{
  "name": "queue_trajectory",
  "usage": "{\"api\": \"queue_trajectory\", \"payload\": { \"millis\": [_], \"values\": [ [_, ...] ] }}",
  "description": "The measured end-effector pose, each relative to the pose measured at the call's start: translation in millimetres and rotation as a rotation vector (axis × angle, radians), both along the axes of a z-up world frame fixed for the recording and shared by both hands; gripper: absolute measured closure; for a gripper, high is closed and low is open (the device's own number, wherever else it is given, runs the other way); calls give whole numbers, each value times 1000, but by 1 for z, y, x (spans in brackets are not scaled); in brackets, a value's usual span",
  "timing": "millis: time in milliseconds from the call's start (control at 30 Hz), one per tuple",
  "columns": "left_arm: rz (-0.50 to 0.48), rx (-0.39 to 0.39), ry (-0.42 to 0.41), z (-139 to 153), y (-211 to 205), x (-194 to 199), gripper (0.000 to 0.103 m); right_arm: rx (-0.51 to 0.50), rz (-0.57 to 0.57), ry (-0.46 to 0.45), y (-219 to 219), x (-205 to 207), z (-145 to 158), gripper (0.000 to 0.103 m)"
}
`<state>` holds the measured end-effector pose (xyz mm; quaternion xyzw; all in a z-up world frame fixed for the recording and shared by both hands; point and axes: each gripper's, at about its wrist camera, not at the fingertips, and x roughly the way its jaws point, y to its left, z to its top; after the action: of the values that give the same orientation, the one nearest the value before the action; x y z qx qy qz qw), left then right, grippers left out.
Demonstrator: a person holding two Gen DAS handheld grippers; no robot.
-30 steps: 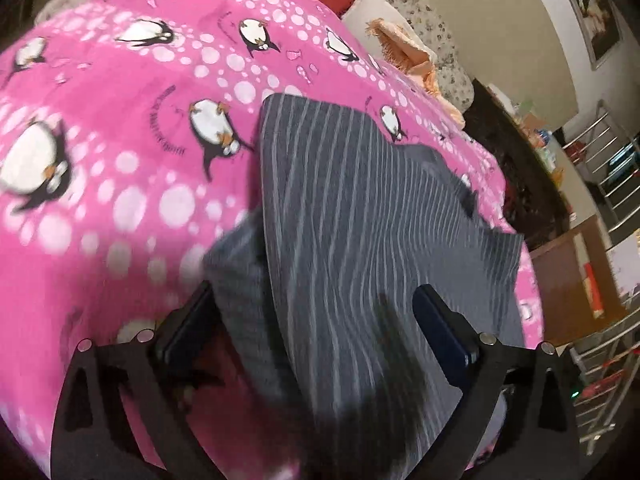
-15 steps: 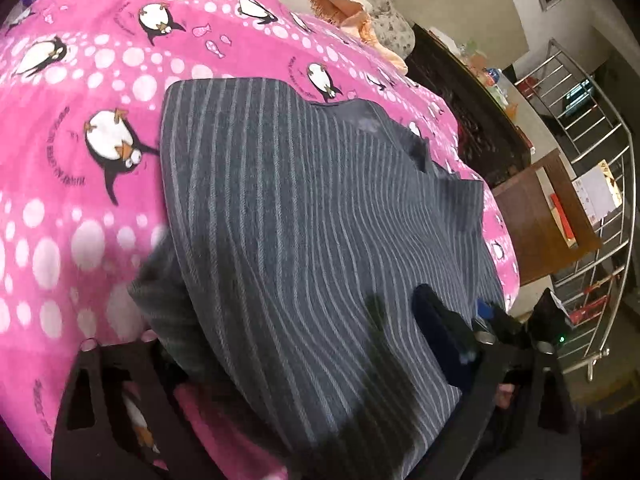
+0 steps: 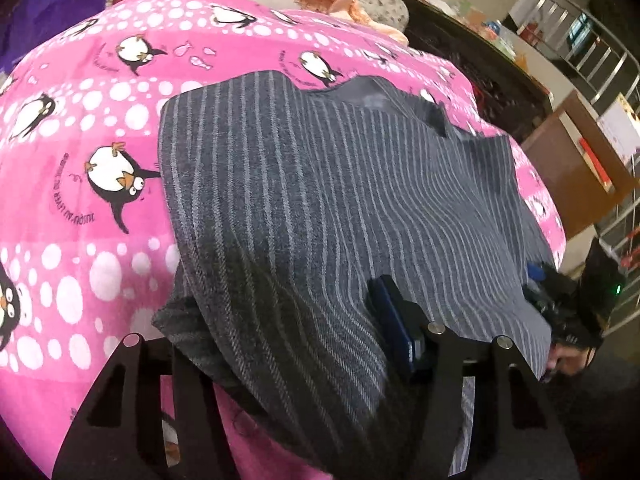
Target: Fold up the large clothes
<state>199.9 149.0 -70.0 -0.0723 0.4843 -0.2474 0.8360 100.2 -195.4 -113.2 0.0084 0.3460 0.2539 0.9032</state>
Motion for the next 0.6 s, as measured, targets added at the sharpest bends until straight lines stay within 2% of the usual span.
{"api": "queue_trajectory", "payload": {
  "millis": [67,133,200,267,300,333,367,467,533,600],
  "values": [
    [-43,26,17,1,-3,-4,33,-22,-19,18,-3,-2,10,43],
    [-111,45,29,2,-12,-8,28,1,-48,-2,-15,-15,21,44],
    [-160,70,20,3,-20,-11,28,-7,-95,-15,-29,-29,25,44],
    [-165,71,12,3,-21,-9,29,-44,-142,-18,-43,-44,23,44],
    [-159,71,6,3,-21,-8,31,-58,-155,-17,-49,-50,22,44],
    [-155,74,-5,3,-21,-6,41,-63,-166,-20,-55,-56,22,44],
    [-151,73,1,4,-21,-5,57,-57,-176,-29,-61,-63,23,44],
    [-134,56,51,12,-21,-2,78,-48,-228,-26,-75,-74,27,44],
    [-150,51,72,24,-30,-4,82,-29,-271,-26,-87,-77,29,44],
    [-156,7,97,35,-37,-5,82,-4,-315,-28,-101,-80,30,44]
  ]
}}
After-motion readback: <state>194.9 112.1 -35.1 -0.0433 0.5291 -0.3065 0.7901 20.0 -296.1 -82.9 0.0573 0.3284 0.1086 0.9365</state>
